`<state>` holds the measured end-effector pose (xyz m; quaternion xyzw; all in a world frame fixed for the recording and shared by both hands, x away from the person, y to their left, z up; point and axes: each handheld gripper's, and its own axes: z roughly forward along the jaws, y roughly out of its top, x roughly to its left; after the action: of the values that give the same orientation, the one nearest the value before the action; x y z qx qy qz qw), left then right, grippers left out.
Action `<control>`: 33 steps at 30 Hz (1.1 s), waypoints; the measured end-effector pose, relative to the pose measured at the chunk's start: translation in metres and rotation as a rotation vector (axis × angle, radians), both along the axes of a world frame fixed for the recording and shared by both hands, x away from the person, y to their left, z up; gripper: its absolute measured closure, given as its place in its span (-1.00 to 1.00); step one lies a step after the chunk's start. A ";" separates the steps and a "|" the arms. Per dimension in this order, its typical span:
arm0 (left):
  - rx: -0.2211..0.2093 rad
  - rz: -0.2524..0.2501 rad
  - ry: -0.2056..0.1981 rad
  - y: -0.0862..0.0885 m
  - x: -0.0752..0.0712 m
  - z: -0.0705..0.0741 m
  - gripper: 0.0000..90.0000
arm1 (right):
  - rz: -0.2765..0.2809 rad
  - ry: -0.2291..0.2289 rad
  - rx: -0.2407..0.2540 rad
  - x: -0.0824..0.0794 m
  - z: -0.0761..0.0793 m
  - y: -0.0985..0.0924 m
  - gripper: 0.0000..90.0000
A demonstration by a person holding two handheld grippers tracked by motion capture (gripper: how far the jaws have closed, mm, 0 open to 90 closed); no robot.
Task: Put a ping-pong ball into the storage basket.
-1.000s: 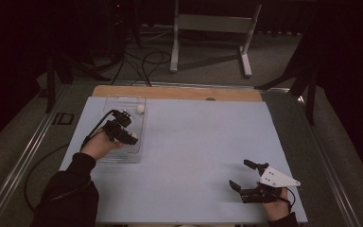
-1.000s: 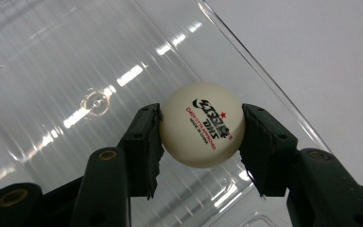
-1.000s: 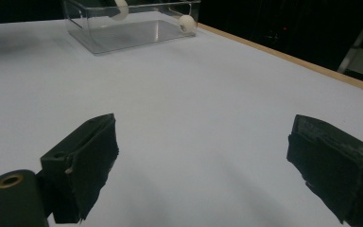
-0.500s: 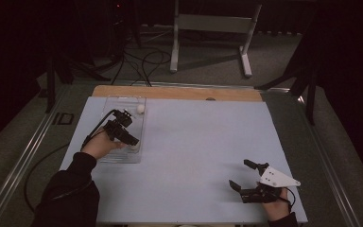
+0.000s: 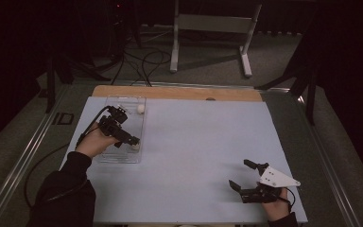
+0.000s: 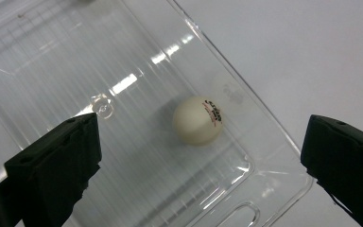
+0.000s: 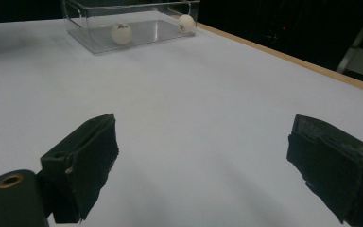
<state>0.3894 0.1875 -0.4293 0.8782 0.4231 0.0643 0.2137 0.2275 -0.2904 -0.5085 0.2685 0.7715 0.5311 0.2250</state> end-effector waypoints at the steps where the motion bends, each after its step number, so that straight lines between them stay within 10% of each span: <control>1: 0.000 0.000 0.000 0.000 0.000 0.000 -0.99 | 0.001 -0.002 0.000 0.000 0.000 0.000 -0.80; 33: -0.070 -0.060 -0.130 -0.017 -0.010 0.027 -1.00 | 0.001 -0.001 0.004 0.000 0.000 -0.001 -0.80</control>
<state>0.3791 0.1704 -0.4027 0.8763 0.3840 0.0998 0.2732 0.2280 -0.2911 -0.5089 0.2685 0.7705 0.5328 0.2246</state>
